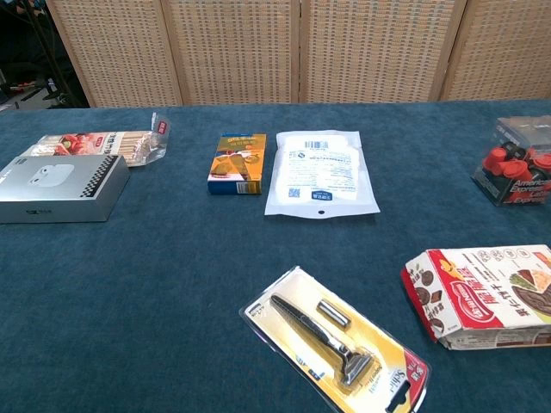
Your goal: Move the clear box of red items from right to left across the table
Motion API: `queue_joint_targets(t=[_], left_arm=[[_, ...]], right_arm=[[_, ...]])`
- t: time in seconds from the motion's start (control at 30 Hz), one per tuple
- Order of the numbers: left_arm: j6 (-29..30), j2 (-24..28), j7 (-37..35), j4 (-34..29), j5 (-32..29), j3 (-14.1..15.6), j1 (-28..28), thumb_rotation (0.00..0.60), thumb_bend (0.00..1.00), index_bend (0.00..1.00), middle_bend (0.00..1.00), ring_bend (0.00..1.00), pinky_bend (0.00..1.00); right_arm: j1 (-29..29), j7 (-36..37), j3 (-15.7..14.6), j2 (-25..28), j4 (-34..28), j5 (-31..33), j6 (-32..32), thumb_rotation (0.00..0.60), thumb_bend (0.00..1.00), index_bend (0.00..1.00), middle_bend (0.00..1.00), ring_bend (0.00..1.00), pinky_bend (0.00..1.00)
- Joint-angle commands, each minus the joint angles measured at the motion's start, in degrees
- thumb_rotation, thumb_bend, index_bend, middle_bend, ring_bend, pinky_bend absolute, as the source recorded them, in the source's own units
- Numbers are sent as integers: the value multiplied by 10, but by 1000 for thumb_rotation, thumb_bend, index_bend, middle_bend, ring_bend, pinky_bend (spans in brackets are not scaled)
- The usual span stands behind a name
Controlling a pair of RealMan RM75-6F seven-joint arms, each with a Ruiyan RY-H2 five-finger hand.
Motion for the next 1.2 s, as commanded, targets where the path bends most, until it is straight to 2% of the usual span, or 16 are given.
queue_joint_targets(t=[0.03, 1.2], left_arm=[[0, 0, 0, 0, 0, 0, 0, 600, 182, 0, 0, 0, 0], [7, 7, -3, -7, 10, 5, 4, 600, 181, 0, 0, 0, 0]], right_arm=[[0, 0, 0, 0, 0, 0, 0, 600, 53, 0, 0, 0, 0], [1, -5, -5, -1, -1, -5, -6, 600, 53, 0, 0, 0, 0]])
